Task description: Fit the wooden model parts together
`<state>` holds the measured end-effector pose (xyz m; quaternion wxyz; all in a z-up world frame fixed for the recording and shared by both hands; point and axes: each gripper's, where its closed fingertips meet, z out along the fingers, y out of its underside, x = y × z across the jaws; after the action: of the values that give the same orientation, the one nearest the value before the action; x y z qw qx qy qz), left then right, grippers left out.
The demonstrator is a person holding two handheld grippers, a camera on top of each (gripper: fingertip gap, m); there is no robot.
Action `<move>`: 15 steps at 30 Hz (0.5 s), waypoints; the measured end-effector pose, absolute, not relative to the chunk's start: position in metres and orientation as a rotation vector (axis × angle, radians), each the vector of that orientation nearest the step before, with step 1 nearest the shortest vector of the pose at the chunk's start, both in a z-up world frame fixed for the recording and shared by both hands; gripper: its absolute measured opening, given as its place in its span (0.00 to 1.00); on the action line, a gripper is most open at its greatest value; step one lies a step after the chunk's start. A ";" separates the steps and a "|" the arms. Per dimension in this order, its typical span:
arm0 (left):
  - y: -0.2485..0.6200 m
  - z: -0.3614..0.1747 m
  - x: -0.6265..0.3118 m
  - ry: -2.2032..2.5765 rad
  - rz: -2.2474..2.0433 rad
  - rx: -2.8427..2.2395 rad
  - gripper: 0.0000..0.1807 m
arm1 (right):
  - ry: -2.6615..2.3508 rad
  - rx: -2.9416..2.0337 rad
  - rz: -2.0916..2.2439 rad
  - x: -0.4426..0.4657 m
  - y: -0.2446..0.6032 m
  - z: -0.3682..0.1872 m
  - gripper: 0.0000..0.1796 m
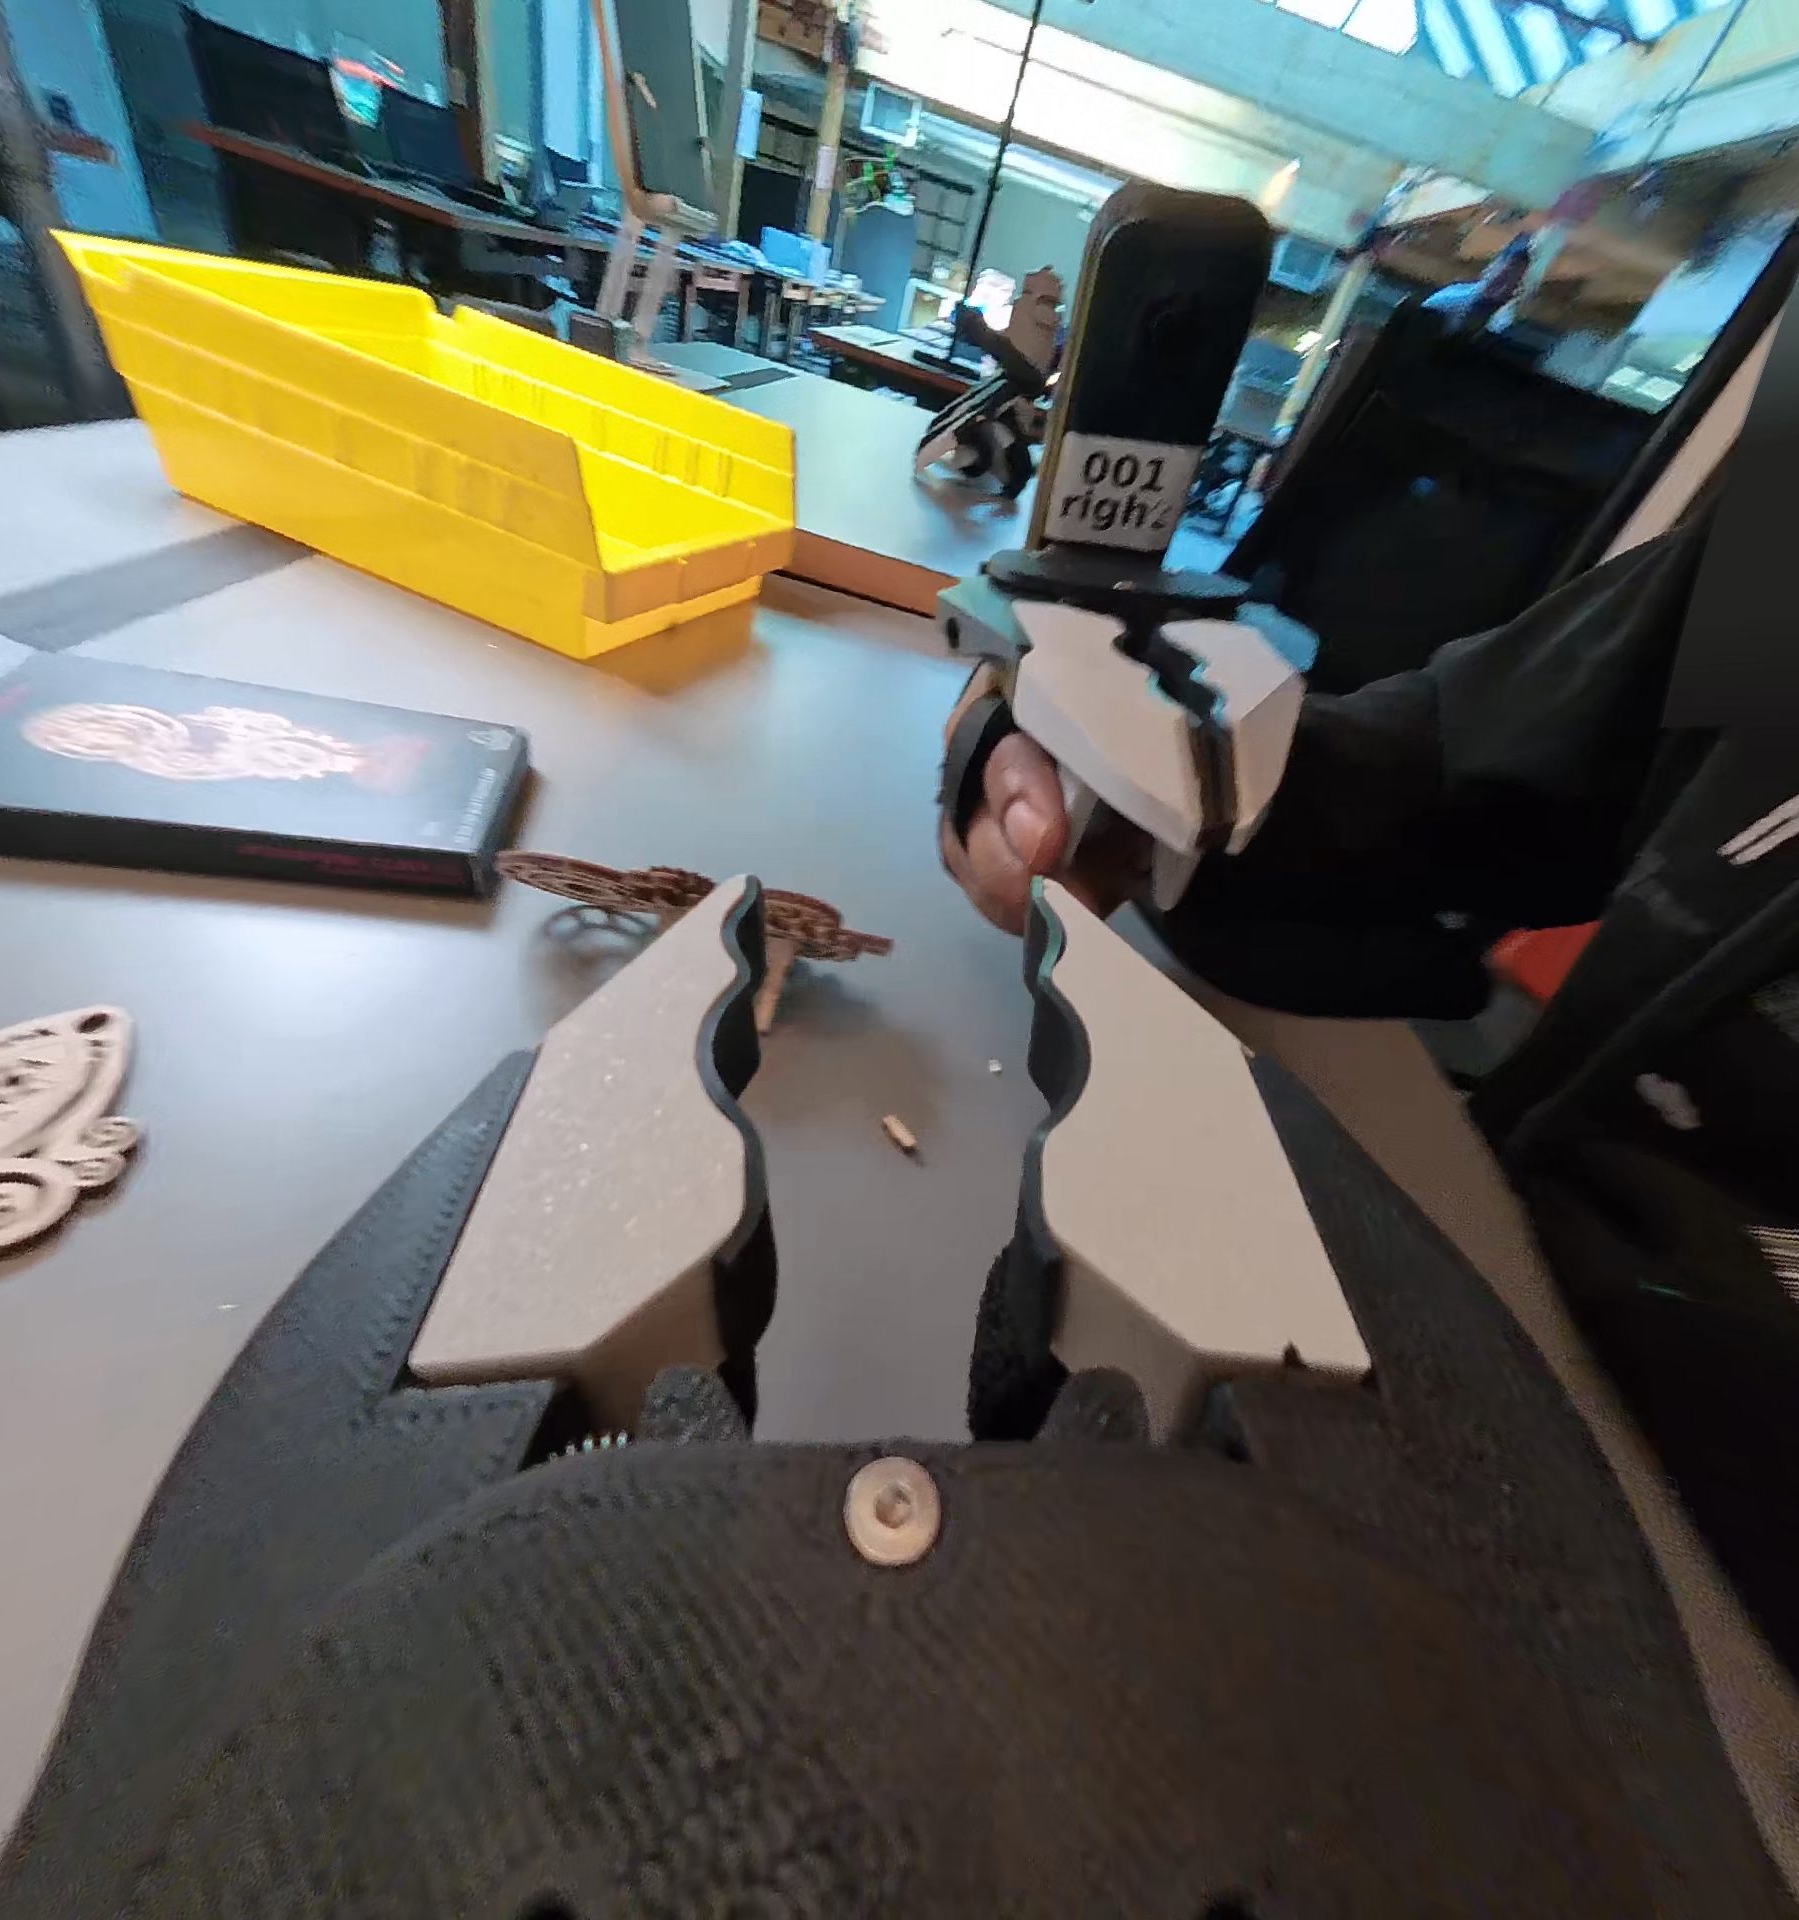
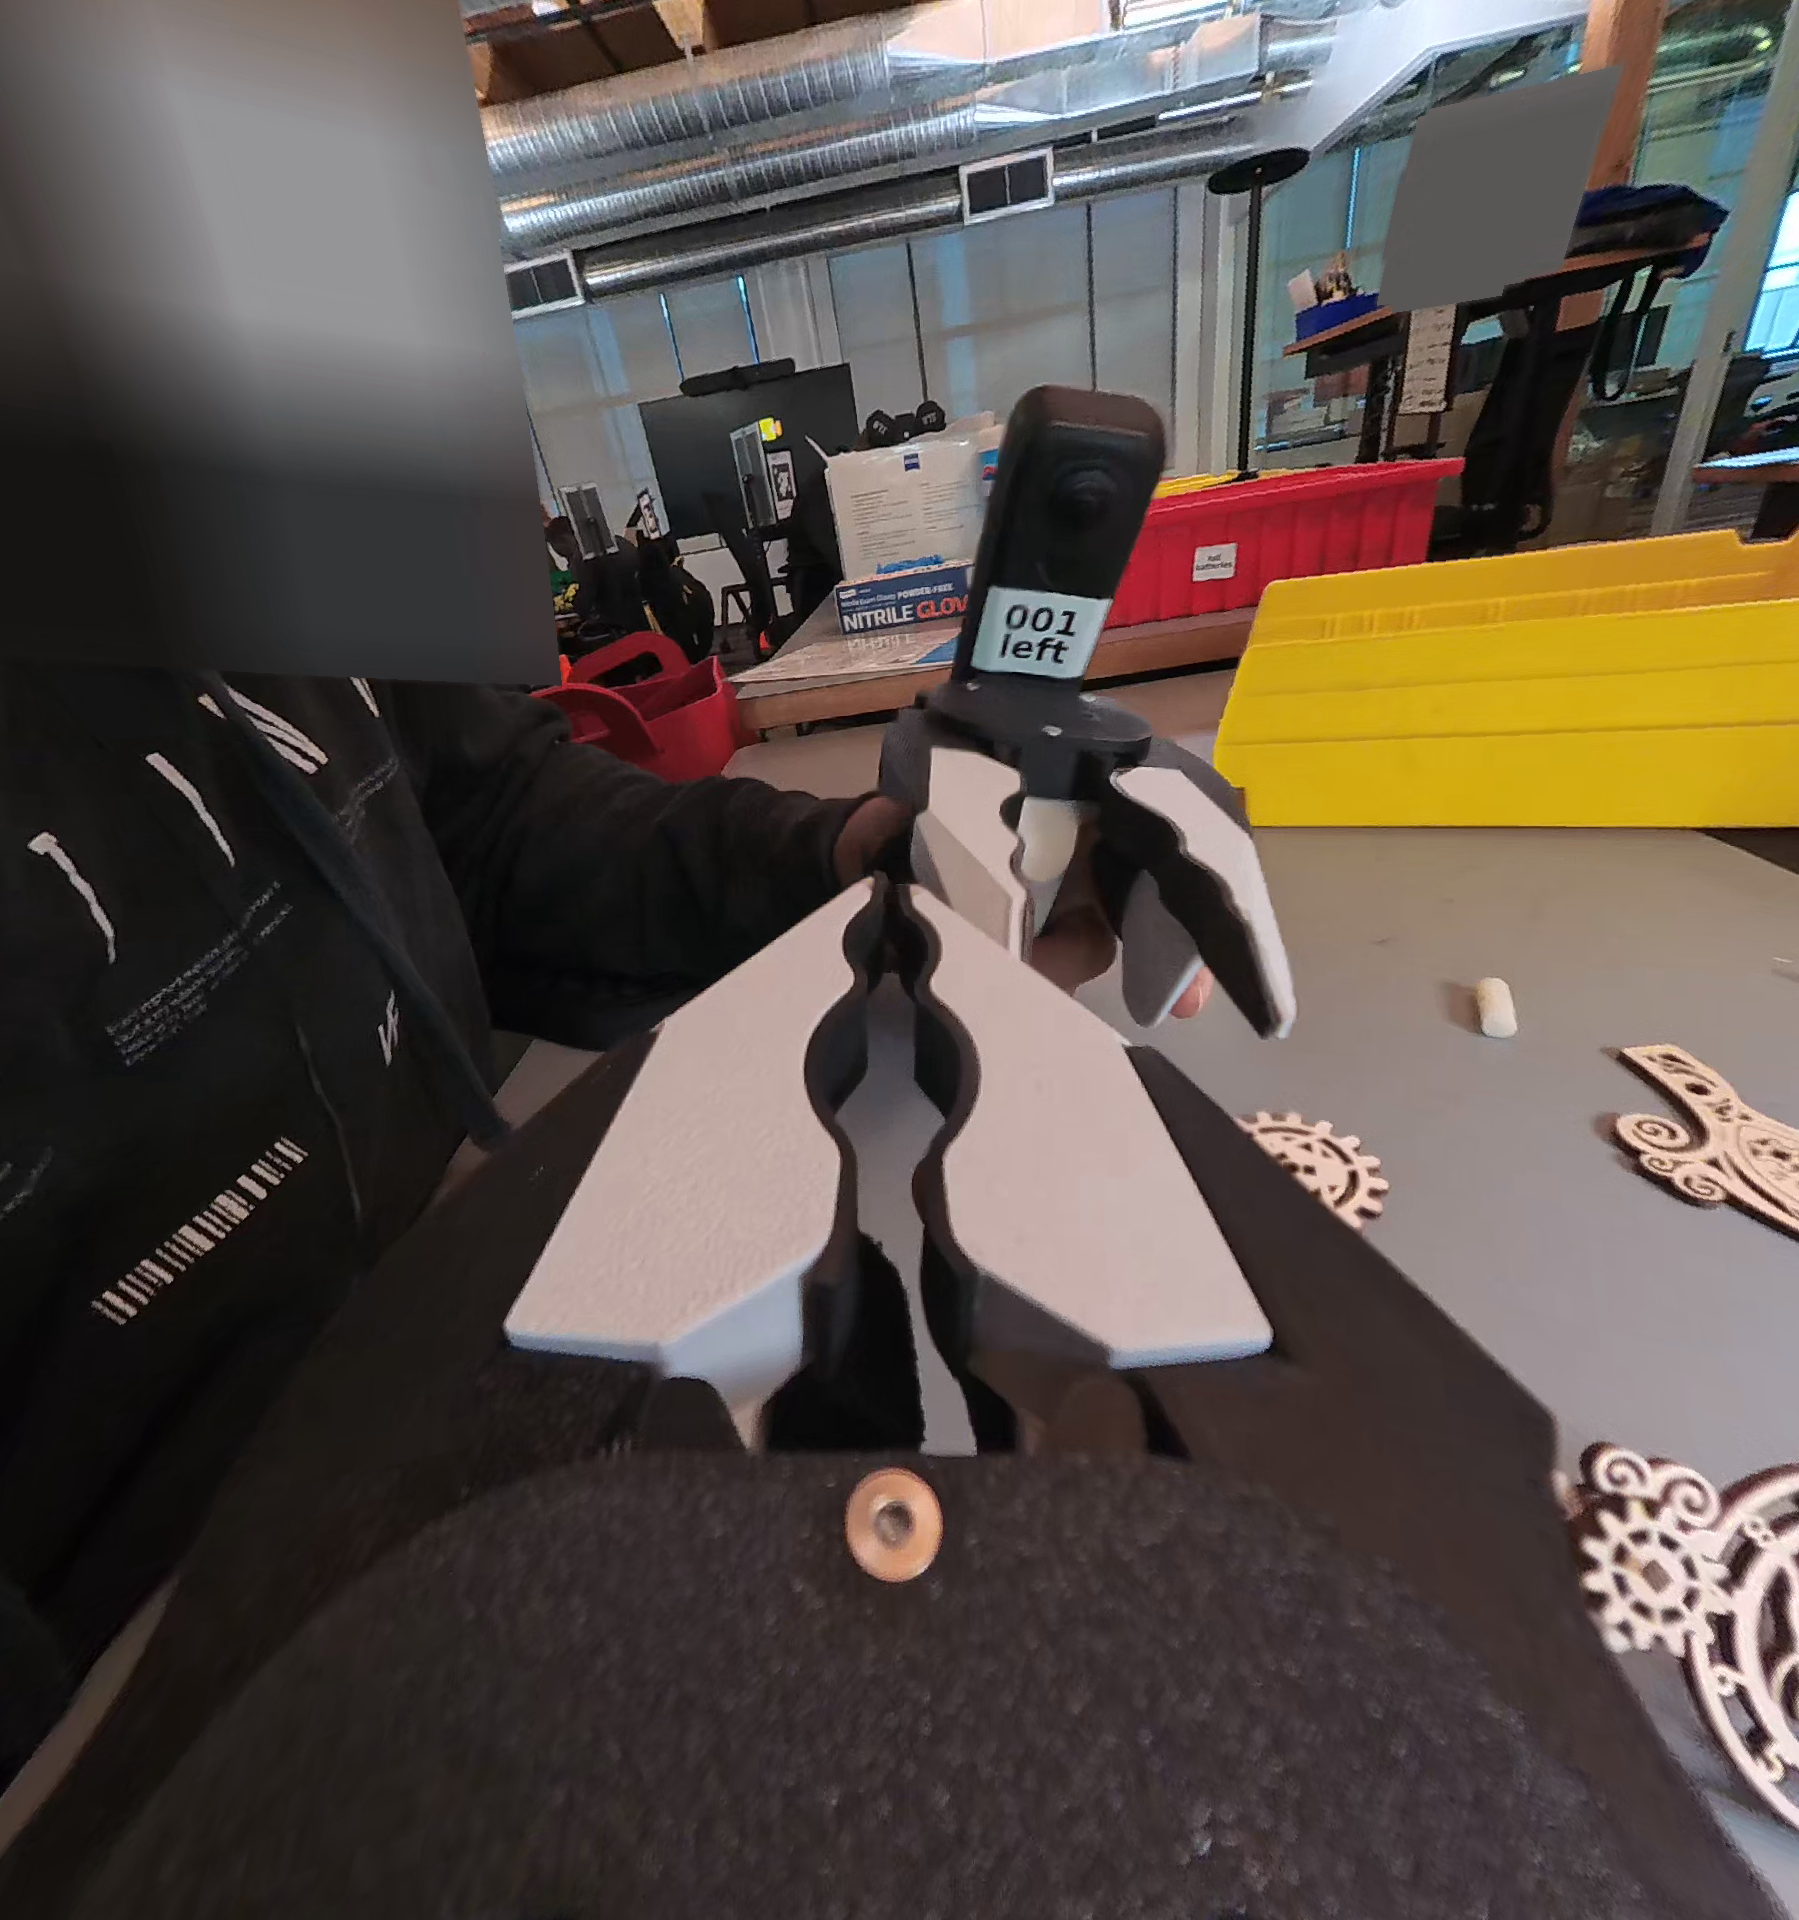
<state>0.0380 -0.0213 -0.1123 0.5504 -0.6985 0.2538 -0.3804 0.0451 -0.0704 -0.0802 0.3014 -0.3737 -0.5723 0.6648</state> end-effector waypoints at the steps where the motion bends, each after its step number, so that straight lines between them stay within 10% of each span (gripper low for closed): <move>1: -0.018 -0.113 0.035 0.610 -0.821 -1.651 0.29 | -1.512 -0.987 1.751 0.045 -0.069 -0.077 0.00; 9: -0.008 -0.122 0.021 0.704 -0.383 -1.701 0.22 | -1.496 -1.235 1.186 0.101 0.012 -0.050 0.06; 15: -0.007 -0.128 0.027 0.661 -0.474 -1.734 0.24 | -1.438 -1.834 0.696 0.239 0.076 -0.129 0.15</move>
<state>0.0266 -0.0069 -0.1277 0.5754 -0.7404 0.2824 -0.2022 0.2389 0.0756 -0.1289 0.3474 -0.7071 -0.5543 0.2683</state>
